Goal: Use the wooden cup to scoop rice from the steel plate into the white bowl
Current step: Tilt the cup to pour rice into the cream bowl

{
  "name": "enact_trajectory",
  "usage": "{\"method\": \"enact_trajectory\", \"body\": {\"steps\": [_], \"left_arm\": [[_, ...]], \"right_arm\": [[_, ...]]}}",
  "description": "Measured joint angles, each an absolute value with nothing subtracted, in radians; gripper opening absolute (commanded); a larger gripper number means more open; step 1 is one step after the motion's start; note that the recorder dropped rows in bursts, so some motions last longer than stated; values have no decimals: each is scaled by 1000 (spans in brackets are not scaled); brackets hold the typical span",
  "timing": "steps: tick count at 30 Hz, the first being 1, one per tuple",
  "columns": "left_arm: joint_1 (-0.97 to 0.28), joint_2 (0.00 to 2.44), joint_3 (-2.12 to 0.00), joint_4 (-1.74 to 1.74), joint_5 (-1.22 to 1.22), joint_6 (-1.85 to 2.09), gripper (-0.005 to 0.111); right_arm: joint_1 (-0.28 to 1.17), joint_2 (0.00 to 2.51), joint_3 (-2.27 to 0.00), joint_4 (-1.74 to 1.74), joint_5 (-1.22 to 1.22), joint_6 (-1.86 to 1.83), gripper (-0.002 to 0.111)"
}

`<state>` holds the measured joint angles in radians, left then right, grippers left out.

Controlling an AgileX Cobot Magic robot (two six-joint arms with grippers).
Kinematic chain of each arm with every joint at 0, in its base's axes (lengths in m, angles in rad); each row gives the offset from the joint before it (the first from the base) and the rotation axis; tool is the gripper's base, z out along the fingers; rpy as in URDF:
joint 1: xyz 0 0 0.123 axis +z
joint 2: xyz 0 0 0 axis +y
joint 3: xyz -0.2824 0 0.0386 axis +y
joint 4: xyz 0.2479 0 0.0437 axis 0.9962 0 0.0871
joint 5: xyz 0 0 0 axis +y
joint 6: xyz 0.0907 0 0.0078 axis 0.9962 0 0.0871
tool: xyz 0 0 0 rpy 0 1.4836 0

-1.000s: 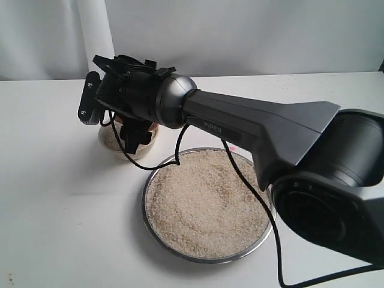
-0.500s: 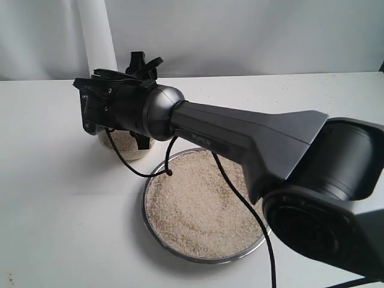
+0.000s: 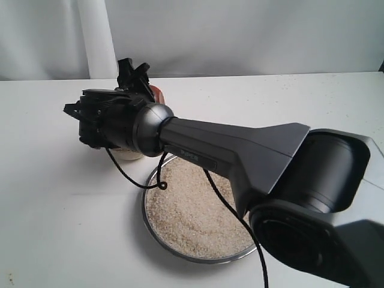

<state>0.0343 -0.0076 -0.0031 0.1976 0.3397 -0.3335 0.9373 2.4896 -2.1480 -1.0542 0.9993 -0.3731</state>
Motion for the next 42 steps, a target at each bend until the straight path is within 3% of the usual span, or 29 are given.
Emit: {"method": "enact_trajectory", "body": {"steps": [42], "left_arm": [[34,-8,-3,198,340,-333,0]], "right_arm": [[954,2490,-2154,-1288,1011,-497,0]]}}
